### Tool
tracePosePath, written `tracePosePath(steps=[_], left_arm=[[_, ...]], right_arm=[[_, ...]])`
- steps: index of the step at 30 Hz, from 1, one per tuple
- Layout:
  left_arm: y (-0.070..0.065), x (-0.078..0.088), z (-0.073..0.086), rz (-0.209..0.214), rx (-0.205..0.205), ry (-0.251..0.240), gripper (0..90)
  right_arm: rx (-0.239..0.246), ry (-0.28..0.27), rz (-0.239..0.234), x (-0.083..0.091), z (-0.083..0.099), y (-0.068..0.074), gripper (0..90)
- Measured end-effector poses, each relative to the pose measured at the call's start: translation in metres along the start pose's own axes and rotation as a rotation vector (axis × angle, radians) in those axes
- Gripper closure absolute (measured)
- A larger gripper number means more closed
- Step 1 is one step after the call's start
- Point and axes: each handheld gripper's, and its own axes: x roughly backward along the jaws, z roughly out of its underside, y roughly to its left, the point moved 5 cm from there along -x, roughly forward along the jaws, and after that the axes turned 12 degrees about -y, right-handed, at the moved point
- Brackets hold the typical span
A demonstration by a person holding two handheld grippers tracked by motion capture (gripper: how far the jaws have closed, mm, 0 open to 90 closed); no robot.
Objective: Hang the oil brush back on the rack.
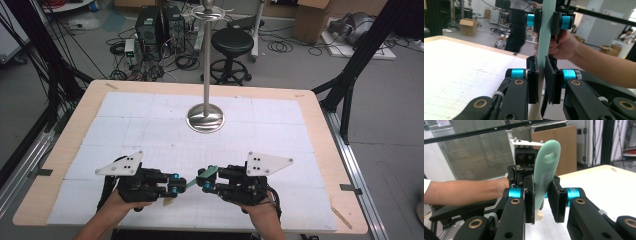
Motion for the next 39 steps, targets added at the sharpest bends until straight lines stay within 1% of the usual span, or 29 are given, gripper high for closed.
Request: tracePosePath(steps=[1, 2, 3, 4, 5, 6, 8, 11, 12, 15, 17, 19, 21, 24, 26, 27, 30, 32, 34, 36, 39], left_arm=[[0.001, 0.0, 0.0, -0.019, -0.013, 0.009, 80.4], [0.001, -0.001, 0.001, -0.048, -0.027, 0.023, 79.0], [0.003, -0.002, 0.002, -0.091, -0.033, 0.039, 71.0], [0.004, -0.003, 0.002, -0.117, -0.036, 0.06, 59.8], [0.004, -0.003, 0.002, -0.133, -0.054, 0.075, 54.2], [0.004, -0.003, 0.001, -0.147, -0.075, 0.08, 52.9], [0.003, -0.004, -0.001, -0.167, -0.087, 0.089, 47.6], [0.0, -0.008, -0.003, -0.177, -0.114, 0.13, 45.5], [-0.001, -0.009, -0.003, -0.178, -0.116, 0.133, 45.1], [-0.003, -0.013, -0.001, -0.175, -0.127, 0.154, 45.3], [-0.004, -0.015, 0.002, -0.177, -0.135, 0.181, 45.5], [-0.003, -0.017, 0.005, -0.176, -0.123, 0.19, 45.7], [-0.002, -0.018, 0.007, -0.18, -0.123, 0.198, 47.4], [-0.001, -0.019, 0.008, -0.181, -0.129, 0.196, 53.6], [0.001, -0.02, 0.009, -0.189, -0.13, 0.211, 56.5], [0.002, -0.02, 0.009, -0.189, -0.136, 0.211, 60.7], [0.002, -0.021, 0.01, -0.192, -0.14, 0.208, 66.2], [0.002, -0.022, 0.011, -0.199, -0.148, 0.219, 69.6], [0.002, -0.022, 0.012, -0.215, -0.154, 0.231, 73.3], [0.002, -0.022, 0.012, -0.227, -0.164, 0.236, 79.5], [0.001, -0.023, 0.013, -0.226, -0.16, 0.239, 81.3]], right_arm=[[-0.005, 0.002, 0.011, 0.0, 0.0, 0.0, 76.7], [-0.01, 0.01, 0.029, -0.001, 0.0, 0.0, 76.7], [-0.013, 0.022, 0.044, -0.002, 0.001, -0.001, 76.7], [-0.021, 0.032, 0.055, -0.003, 0.001, -0.001, 76.7], [-0.03, 0.045, 0.071, -0.003, 0.001, -0.001, 76.7], [-0.034, 0.055, 0.089, -0.004, 0.001, -0.002, 76.8], [-0.043, 0.073, 0.119, -0.006, -0.001, -0.002, 76.8], [-0.045, 0.106, 0.168, -0.009, -0.004, -0.003, 76.7], [-0.046, 0.119, 0.184, -0.01, -0.005, -0.003, 76.7], [-0.048, 0.145, 0.214, -0.012, -0.006, -0.004, 76.7], [-0.055, 0.157, 0.231, -0.014, -0.006, -0.005, 76.7], [-0.064, 0.166, 0.245, -0.015, -0.007, -0.006, 76.7], [-0.073, 0.171, 0.25, -0.016, -0.006, -0.006, 76.7], [-0.085, 0.183, 0.258, -0.017, -0.005, -0.006, 76.6], [-0.091, 0.186, 0.258, -0.018, -0.004, -0.006, 76.6], [-0.089, 0.186, 0.259, -0.018, -0.004, -0.007, 76.6], [-0.1, 0.185, 0.265, -0.018, -0.004, -0.007, 76.6], [-0.102, 0.188, 0.274, -0.018, -0.004, -0.009, 76.6], [-0.108, 0.19, 0.282, -0.018, -0.003, -0.009, 76.6], [-0.108, 0.188, 0.281, -0.019, -0.003, -0.009, 76.6], [-0.111, 0.188, 0.282, -0.02, -0.003, -0.008, 76.6]])
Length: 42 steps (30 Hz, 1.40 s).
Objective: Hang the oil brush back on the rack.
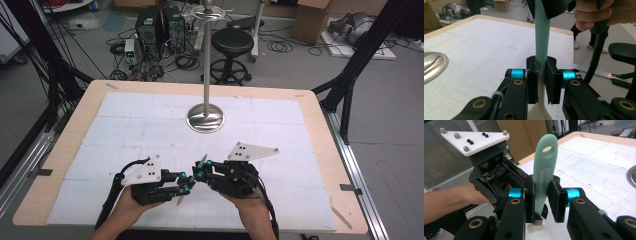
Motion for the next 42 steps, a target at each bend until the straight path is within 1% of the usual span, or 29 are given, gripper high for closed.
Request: tracePosePath(steps=[2, 4, 5, 6, 7, 10, 11, 12, 13, 14, 16, 17, 20, 21, 24, 25, 28, 30, 33, 35, 36, 37, 39, 42], left_arm=[[0.0, 0.0, -0.001, 0.009, 0.013, -0.007, 81.7], [0.0, 0.001, -0.003, 0.025, 0.033, -0.029, 82.0], [-0.001, 0.001, -0.004, 0.035, 0.041, -0.04, 82.0], [-0.002, 0.001, -0.005, 0.045, 0.05, -0.051, 82.0], [-0.002, 0.002, -0.006, 0.056, 0.057, -0.061, 82.0], [-0.004, 0.004, -0.008, 0.094, 0.082, -0.093, 82.0], [-0.004, 0.005, -0.009, 0.105, 0.089, -0.105, 82.0], [-0.004, 0.005, -0.01, 0.115, 0.089, -0.111, 82.0], [-0.005, 0.006, -0.011, 0.133, 0.1, -0.121, 82.0], [-0.005, 0.006, -0.011, 0.15, 0.106, -0.128, 82.0], [-0.008, 0.007, -0.012, 0.182, 0.11, -0.142, 82.1], [-0.009, 0.008, -0.012, 0.193, 0.112, -0.144, 82.0], [-0.011, 0.008, -0.012, 0.221, 0.109, -0.136, 82.0], [-0.012, 0.008, -0.012, 0.232, 0.106, -0.136, 82.1], [-0.015, 0.009, -0.011, 0.26, 0.105, -0.136, 82.1], [-0.015, 0.008, -0.011, 0.266, 0.107, -0.136, 82.0], [-0.015, 0.008, -0.011, 0.277, 0.111, -0.136, 82.0], [-0.016, 0.008, -0.011, 0.284, 0.112, -0.133, 82.0], [-0.017, 0.009, -0.011, 0.3, 0.109, -0.133, 82.0], [-0.018, 0.009, -0.011, 0.308, 0.113, -0.138, 82.0], [-0.018, 0.009, -0.011, 0.311, 0.114, -0.139, 82.0], [-0.019, 0.01, -0.011, 0.317, 0.111, -0.14, 81.9], [-0.02, 0.01, -0.011, 0.325, 0.106, -0.141, 82.0], [-0.02, 0.009, -0.011, 0.325, 0.108, -0.146, 82.0]], right_arm=[[-0.007, 0.002, 0.003, 0.0, 0.0, 0.0, 76.5], [-0.001, -0.009, -0.003, 0.001, -0.002, 0.001, 74.9], [0.018, -0.025, -0.004, 0.002, -0.003, 0.001, 68.0], [0.034, -0.046, -0.008, 0.004, -0.004, 0.002, 57.6], [0.037, -0.065, -0.022, 0.005, -0.005, 0.002, 52.0], [0.077, -0.122, -0.067, 0.01, -0.005, 0.003, 43.5], [0.089, -0.136, -0.089, 0.012, -0.004, 0.004, 42.6], [0.114, -0.148, -0.109, 0.014, -0.004, 0.003, 41.8], [0.14, -0.153, -0.123, 0.016, -0.003, 0.002, 40.8], [0.153, -0.16, -0.148, 0.018, -0.002, 0.002, 40.8], [0.149, -0.183, -0.186, 0.023, -0.001, -0.001, 40.6], [0.148, -0.186, -0.201, 0.025, 0.0, -0.003, 40.7], [0.144, -0.207, -0.26, 0.029, -0.001, -0.003, 42.9], [0.147, -0.218, -0.287, 0.029, -0.002, -0.001, 44.6], [0.152, -0.226, -0.345, 0.029, -0.003, 0.001, 46.7], [0.153, -0.226, -0.361, 0.028, -0.004, 0.002, 47.0], [0.136, -0.213, -0.388, 0.022, -0.004, 0.003, 47.7], [0.134, -0.206, -0.418, 0.019, -0.003, 0.005, 52.2], [0.134, -0.212, -0.466, 0.015, -0.004, 0.007, 61.5], [0.133, -0.221, -0.487, 0.014, -0.004, 0.008, 65.8], [0.126, -0.23, -0.488, 0.014, -0.005, 0.008, 66.6], [0.114, -0.23, -0.496, 0.014, -0.005, 0.008, 70.8], [0.118, -0.232, -0.512, 0.014, -0.005, 0.009, 76.4], [0.109, -0.226, -0.513, 0.015, -0.004, 0.011, 78.1]])
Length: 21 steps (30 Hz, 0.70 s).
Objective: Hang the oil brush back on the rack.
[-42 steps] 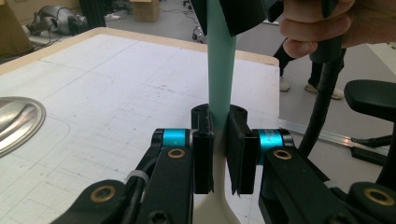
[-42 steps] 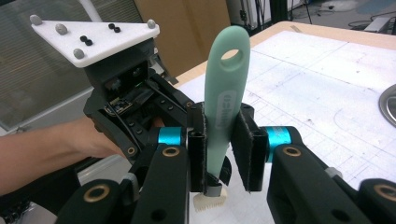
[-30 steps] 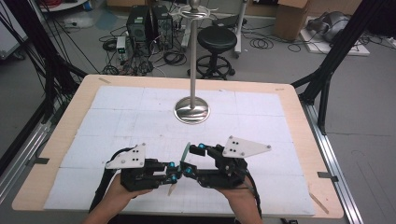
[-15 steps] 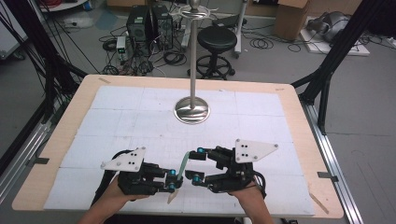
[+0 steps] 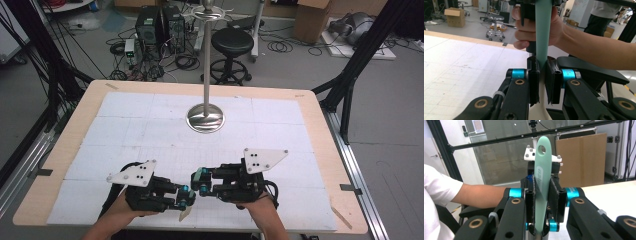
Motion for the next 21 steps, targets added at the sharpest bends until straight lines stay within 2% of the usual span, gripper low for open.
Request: tracePosePath(steps=[2, 3, 6, 8, 10, 15, 18, 21], left_arm=[[0.001, 0.001, 0.0, -0.021, -0.008, 0.005, 81.6], [0.002, 0.0, -0.001, -0.038, 0.001, 0.004, 77.6], [0.009, 0.001, -0.001, -0.121, 0.024, 0.012, 55.5], [0.011, 0.001, -0.001, -0.154, 0.012, 0.011, 49.5], [0.012, 0.001, -0.002, -0.184, 0.003, 0.007, 46.6], [0.016, 0.001, -0.004, -0.267, -0.024, 0.01, 42.8], [0.018, -0.002, -0.006, -0.285, -0.048, 0.018, 43.5], [0.017, -0.007, -0.006, -0.279, -0.048, 0.026, 45.1]], right_arm=[[-0.012, -0.002, 0.025, 0.0, 0.0, 0.001, 78.7], [-0.01, -0.002, 0.043, 0.0, 0.0, 0.0, 78.9], [-0.032, -0.023, 0.108, 0.002, -0.003, -0.001, 79.1], [-0.032, -0.015, 0.164, 0.002, -0.004, -0.002, 79.2], [-0.038, -0.002, 0.222, 0.003, -0.005, -0.003, 79.3], [-0.014, 0.021, 0.363, 0.006, -0.005, -0.004, 79.5], [-0.02, 0.025, 0.428, 0.008, -0.003, -0.006, 79.7], [-0.039, 0.019, 0.471, 0.01, -0.001, -0.009, 80.1]])
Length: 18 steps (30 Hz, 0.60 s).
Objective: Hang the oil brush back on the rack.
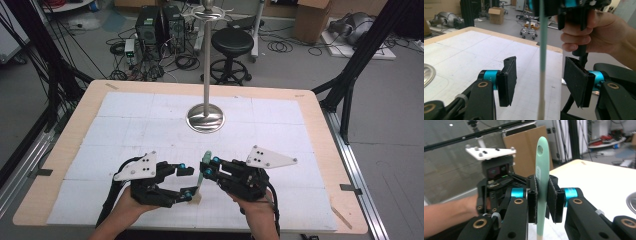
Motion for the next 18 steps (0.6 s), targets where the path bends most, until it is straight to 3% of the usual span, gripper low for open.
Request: tracePosePath(steps=[7, 14, 15, 16, 18], left_arm=[[-0.001, -0.01, 0.005, 0.025, -0.007, 0.034, 56.2], [0.003, -0.01, 0.005, 0.068, 0.007, 0.039, 82.6], [0.004, -0.01, 0.005, 0.059, 0.002, 0.041, 83.5], [0.006, -0.01, 0.006, 0.054, 0.007, 0.047, 83.7], [0.008, -0.011, 0.006, 0.038, 0.015, 0.053, 83.8]], right_arm=[[0.004, 0.003, -0.002, -0.001, 0.001, 0.0, 82.0], [-0.005, 0.015, -0.042, -0.003, 0.001, 0.002, 80.9], [-0.001, 0.014, -0.039, -0.003, 0.0, 0.002, 71.4], [0.001, 0.003, -0.028, -0.002, -0.001, 0.001, 53.3], [-0.009, -0.038, -0.007, 0.004, -0.005, -0.002, 44.5]])
